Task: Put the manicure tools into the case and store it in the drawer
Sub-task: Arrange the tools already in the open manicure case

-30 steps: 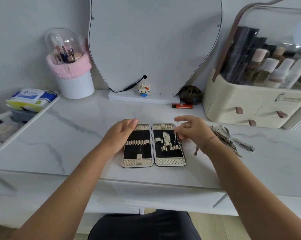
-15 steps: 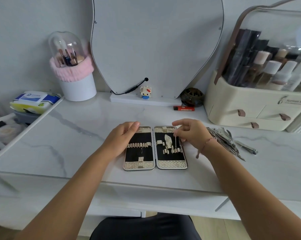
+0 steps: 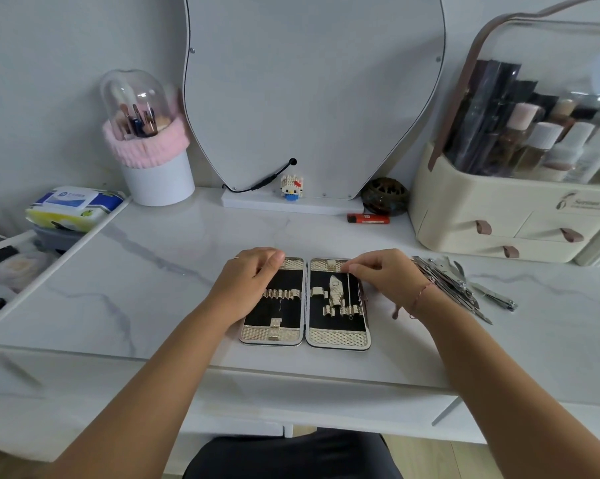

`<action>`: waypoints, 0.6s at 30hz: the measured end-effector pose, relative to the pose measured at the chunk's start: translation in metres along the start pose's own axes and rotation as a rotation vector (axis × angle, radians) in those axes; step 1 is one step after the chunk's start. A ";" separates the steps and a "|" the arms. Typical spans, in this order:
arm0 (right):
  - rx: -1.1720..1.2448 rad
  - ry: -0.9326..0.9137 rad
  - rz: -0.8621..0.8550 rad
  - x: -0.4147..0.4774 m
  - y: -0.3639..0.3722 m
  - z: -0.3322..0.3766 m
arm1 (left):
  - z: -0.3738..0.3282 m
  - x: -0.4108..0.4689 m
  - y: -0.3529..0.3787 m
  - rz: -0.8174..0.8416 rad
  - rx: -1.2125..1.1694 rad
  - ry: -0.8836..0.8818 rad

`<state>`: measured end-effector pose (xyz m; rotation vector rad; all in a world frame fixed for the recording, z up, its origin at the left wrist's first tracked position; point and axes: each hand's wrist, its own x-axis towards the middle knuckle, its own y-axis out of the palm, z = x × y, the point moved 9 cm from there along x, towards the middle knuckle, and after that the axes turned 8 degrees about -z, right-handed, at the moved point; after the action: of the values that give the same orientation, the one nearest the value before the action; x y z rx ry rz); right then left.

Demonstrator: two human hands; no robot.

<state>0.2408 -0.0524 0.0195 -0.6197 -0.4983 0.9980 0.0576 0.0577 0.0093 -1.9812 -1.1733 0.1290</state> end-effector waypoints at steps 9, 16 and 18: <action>-0.060 -0.030 0.120 -0.018 0.004 0.000 | 0.005 0.000 0.002 -0.007 0.050 -0.019; -0.044 -0.123 0.038 -0.025 -0.004 0.006 | -0.004 -0.003 0.002 -0.028 0.139 0.005; 0.034 -0.081 -0.150 -0.025 -0.032 -0.002 | -0.010 -0.004 0.001 -0.056 0.166 0.013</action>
<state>0.2509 -0.0880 0.0372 -0.5054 -0.5897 0.8903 0.0606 0.0481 0.0134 -1.8004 -1.1702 0.1782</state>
